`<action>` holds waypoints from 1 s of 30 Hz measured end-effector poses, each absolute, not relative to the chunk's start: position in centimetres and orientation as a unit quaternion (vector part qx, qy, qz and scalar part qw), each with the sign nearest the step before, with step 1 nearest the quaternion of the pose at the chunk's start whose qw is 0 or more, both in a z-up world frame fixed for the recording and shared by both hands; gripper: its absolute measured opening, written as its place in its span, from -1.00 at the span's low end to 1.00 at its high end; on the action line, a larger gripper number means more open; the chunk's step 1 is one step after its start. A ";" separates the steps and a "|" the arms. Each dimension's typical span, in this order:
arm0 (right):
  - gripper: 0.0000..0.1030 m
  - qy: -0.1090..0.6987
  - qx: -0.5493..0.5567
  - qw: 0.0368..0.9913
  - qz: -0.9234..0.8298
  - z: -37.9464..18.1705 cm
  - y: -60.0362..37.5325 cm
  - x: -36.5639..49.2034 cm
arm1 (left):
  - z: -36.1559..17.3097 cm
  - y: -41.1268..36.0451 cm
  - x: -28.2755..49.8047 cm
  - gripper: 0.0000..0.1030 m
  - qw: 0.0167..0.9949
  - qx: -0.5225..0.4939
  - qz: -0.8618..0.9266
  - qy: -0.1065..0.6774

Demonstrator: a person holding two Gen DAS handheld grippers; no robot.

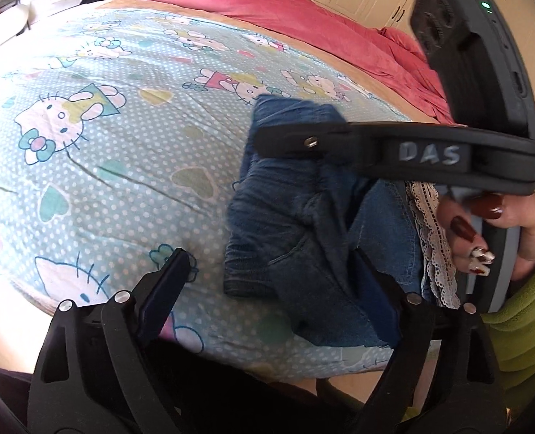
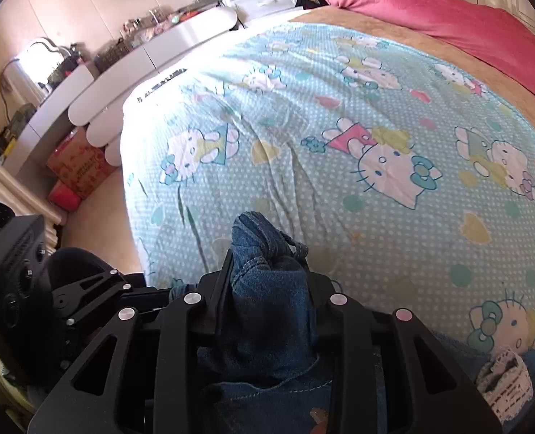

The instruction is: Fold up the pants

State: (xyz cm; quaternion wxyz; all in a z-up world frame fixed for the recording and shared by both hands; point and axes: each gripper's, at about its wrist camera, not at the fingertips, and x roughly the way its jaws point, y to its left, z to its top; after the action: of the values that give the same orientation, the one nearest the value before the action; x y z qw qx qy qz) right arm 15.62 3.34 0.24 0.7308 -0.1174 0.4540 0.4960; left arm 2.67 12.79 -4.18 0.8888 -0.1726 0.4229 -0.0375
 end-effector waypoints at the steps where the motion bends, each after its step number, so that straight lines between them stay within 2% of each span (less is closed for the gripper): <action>1: -0.44 0.450 -0.112 0.733 0.497 0.7 2.7 15.6 | -4.1 12.7 2.5 0.63 0.889 -0.174 -0.037 0.422; 4: -0.45 0.445 -0.096 0.735 0.502 1.5 1.4 15.7 | -3.8 12.5 2.2 0.69 0.888 -0.186 -0.042 0.417; 6: -0.45 0.441 -0.084 0.737 0.506 2.1 0.2 15.7 | -3.7 12.1 1.7 0.79 0.886 -0.197 -0.047 0.418; 15: -0.45 0.428 -0.038 0.750 0.502 3.7 -5.3 16.4 | -3.8 9.0 2.8 0.79 0.854 -0.279 -0.120 0.422; 19: -0.45 0.423 -0.027 0.757 0.497 4.2 -7.7 16.2 | -2.7 6.7 2.9 0.37 0.863 -0.249 -0.133 0.419; 22: -0.44 0.422 -0.020 0.762 0.491 4.2 -9.2 16.5 | -1.8 5.7 2.7 0.21 0.864 -0.249 -0.144 0.413; 28: -0.32 0.421 -0.001 0.769 0.482 4.3 -12.5 17.1 | 0.1 2.9 3.0 0.20 0.874 -0.215 -0.154 0.409; 30: -0.20 0.420 0.004 0.773 0.476 4.3 -13.6 17.2 | 0.5 1.4 3.2 0.20 0.872 -0.208 -0.168 0.411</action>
State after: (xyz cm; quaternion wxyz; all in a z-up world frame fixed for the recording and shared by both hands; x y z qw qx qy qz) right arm 17.16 -13.61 4.30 0.7727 0.0039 0.4195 0.4763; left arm 3.17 1.44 0.47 0.8716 -0.2080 0.4109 -0.1680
